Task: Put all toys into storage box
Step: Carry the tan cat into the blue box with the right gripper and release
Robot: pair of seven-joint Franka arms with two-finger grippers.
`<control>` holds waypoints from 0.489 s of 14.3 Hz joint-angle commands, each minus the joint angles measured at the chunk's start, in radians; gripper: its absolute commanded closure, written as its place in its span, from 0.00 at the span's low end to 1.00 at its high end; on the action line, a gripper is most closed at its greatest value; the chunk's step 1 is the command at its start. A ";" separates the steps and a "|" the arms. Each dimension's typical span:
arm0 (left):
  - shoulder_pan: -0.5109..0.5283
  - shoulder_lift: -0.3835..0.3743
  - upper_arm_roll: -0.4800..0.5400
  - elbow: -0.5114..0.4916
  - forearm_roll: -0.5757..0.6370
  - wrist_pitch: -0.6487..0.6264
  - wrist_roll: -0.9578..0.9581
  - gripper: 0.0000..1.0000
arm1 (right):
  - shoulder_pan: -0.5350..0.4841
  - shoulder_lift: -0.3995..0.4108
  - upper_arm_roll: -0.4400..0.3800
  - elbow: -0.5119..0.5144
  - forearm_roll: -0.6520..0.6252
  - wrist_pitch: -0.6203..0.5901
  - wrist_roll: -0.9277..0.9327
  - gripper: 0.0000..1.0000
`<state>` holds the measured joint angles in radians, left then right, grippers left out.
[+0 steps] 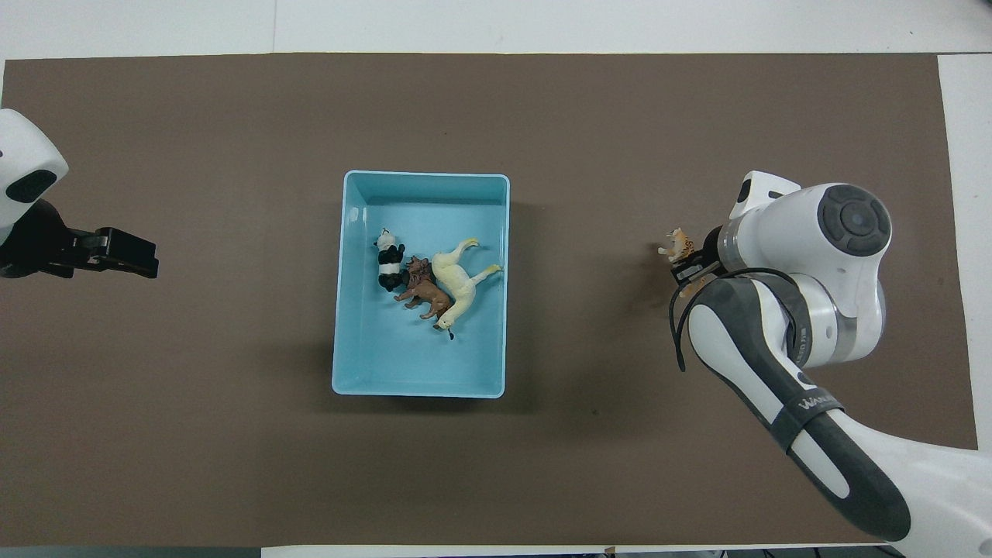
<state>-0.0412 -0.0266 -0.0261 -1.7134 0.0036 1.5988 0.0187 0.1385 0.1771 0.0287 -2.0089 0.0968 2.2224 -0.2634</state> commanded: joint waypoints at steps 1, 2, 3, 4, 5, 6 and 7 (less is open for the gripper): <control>0.012 -0.021 -0.006 -0.022 -0.011 0.021 0.003 0.00 | 0.029 0.068 0.011 0.284 0.018 -0.221 0.194 1.00; 0.014 -0.021 -0.006 -0.022 -0.010 0.021 0.003 0.00 | 0.055 0.088 0.013 0.356 0.041 -0.260 0.272 1.00; 0.014 -0.021 -0.006 -0.022 -0.011 0.020 0.003 0.00 | 0.090 0.116 0.011 0.419 0.081 -0.277 0.361 1.00; 0.014 -0.021 -0.006 -0.022 -0.010 0.020 0.003 0.00 | 0.127 0.131 0.011 0.453 0.086 -0.280 0.447 1.00; 0.014 -0.021 -0.006 -0.022 -0.010 0.020 0.003 0.00 | 0.174 0.140 0.011 0.463 0.084 -0.270 0.549 1.00; 0.014 -0.021 -0.006 -0.022 -0.010 0.020 0.003 0.00 | 0.209 0.140 0.011 0.464 0.078 -0.267 0.616 1.00; 0.014 -0.021 -0.006 -0.022 -0.011 0.021 0.003 0.00 | 0.264 0.145 0.008 0.470 0.069 -0.267 0.679 1.00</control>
<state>-0.0410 -0.0266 -0.0261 -1.7134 0.0036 1.5999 0.0187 0.3299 0.2719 0.0418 -1.5934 0.1640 1.9649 0.2921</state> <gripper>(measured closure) 0.000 0.670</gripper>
